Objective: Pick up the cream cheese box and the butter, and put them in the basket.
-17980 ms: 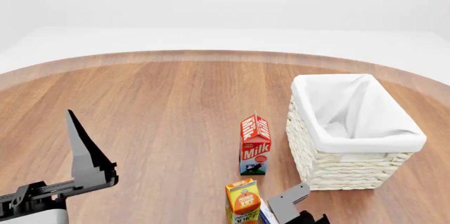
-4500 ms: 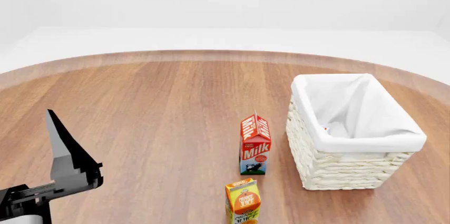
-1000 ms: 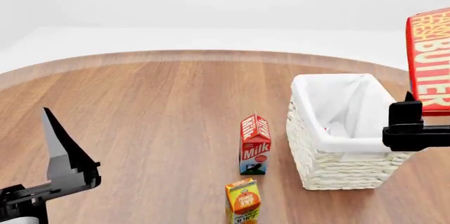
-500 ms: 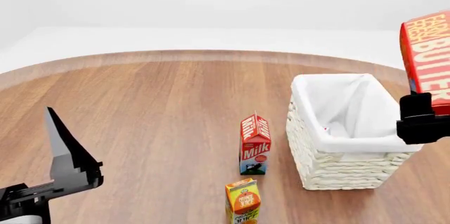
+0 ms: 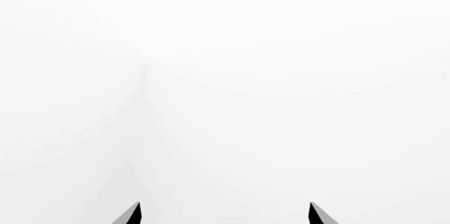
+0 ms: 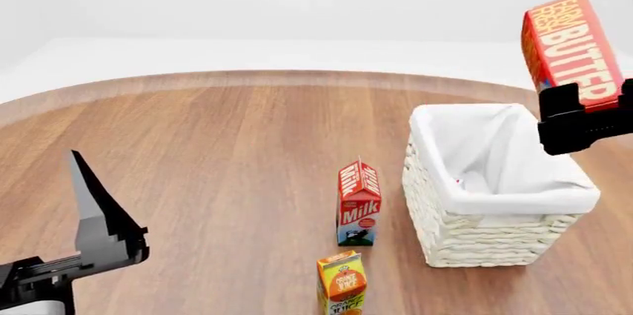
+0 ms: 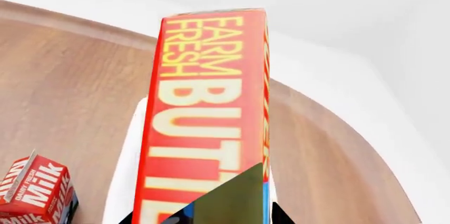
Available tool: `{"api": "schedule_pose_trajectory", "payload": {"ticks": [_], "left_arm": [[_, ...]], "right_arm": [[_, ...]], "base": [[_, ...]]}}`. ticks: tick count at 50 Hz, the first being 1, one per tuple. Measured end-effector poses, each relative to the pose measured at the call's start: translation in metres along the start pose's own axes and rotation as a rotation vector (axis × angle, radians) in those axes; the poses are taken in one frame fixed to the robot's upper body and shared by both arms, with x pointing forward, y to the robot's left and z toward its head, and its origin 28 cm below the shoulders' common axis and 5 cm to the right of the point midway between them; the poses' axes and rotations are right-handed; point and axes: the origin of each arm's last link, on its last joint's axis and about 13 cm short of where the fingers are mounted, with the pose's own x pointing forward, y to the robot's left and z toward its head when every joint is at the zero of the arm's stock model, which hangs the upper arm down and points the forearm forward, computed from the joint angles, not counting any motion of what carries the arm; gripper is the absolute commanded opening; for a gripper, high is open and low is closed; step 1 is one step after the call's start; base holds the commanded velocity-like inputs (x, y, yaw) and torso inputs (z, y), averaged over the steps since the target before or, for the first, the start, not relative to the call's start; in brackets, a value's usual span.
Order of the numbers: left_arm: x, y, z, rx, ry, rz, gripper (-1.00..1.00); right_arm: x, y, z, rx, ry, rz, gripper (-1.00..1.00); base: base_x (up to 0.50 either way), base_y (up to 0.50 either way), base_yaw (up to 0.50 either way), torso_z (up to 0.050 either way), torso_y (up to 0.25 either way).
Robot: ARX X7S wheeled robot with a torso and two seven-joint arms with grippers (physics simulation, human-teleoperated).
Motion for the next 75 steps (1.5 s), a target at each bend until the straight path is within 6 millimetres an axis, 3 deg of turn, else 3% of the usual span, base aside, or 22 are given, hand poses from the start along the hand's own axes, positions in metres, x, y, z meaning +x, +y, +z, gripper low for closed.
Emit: {"api": "schedule_pose_trajectory", "payload": {"ticks": [38, 59, 75], "left_arm": [[-0.001, -0.001, -0.003, -0.004, 0.011, -0.008, 1.00], [-0.001, -0.001, -0.004, -0.006, 0.017, -0.009, 1.00], [-0.001, -0.001, -0.005, -0.004, 0.018, -0.009, 1.00]], "right_arm": [[0.074, 0.013, 0.026, 0.113, 0.105, 0.084, -1.00], [0.106, 0.023, 0.000, 0.145, 0.187, 0.105, -1.00], [0.118, 0.022, -0.022, 0.169, 0.232, 0.094, -1.00]], "base": [[0.00, 0.00, 0.00, 0.001, 0.002], [0.00, 0.00, 0.00, 0.000, 0.001], [0.00, 0.00, 0.00, 0.001, 0.002]]}}
